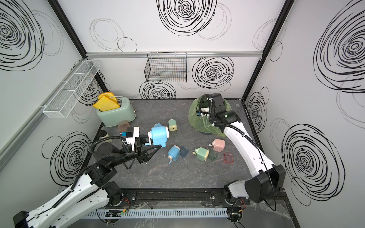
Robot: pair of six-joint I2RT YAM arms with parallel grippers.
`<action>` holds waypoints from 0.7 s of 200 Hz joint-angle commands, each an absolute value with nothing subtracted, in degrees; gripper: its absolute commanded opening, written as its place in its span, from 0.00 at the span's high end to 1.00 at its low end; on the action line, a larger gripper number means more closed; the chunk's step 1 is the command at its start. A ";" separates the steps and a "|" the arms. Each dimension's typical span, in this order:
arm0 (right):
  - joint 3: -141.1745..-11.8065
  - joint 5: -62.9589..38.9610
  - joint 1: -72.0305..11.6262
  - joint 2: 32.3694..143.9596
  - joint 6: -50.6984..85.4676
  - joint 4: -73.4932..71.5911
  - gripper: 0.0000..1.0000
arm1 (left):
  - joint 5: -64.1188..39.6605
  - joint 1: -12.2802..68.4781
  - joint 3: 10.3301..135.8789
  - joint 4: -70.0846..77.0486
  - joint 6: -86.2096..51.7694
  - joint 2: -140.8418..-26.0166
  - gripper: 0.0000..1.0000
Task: Take out the pencil sharpener tray and clean the shavings
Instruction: Pour the shavings into the trash bin.
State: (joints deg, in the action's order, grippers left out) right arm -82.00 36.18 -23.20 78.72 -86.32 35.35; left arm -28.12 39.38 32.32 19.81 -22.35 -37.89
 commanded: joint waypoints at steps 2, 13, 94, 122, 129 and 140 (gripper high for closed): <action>-81.95 30.86 -23.94 77.09 -89.22 35.10 0.97 | -27.53 39.55 32.64 24.19 -21.74 -37.22 0.75; -81.02 34.76 -23.80 76.67 -91.44 27.85 1.00 | -27.88 39.59 32.81 24.52 -21.81 -37.35 0.75; -77.75 39.05 -23.87 75.36 -91.91 19.29 0.99 | -27.64 39.11 32.58 23.86 -21.57 -36.56 0.75; -77.58 30.73 -23.56 74.47 -86.21 21.16 1.00 | -27.76 38.95 32.54 24.25 -21.77 -36.91 0.75; -77.80 34.11 -23.82 74.99 -84.72 20.62 1.00 | -27.82 38.86 32.73 24.09 -21.73 -36.85 0.75; -81.82 30.20 -22.31 76.33 -77.57 29.23 0.98 | -27.69 38.67 32.85 23.17 -21.36 -36.83 0.75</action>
State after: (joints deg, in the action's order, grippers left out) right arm -78.78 32.18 -23.40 76.49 -84.95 26.83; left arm -27.90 39.20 32.32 19.79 -22.26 -37.32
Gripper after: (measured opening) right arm 0.559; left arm 0.623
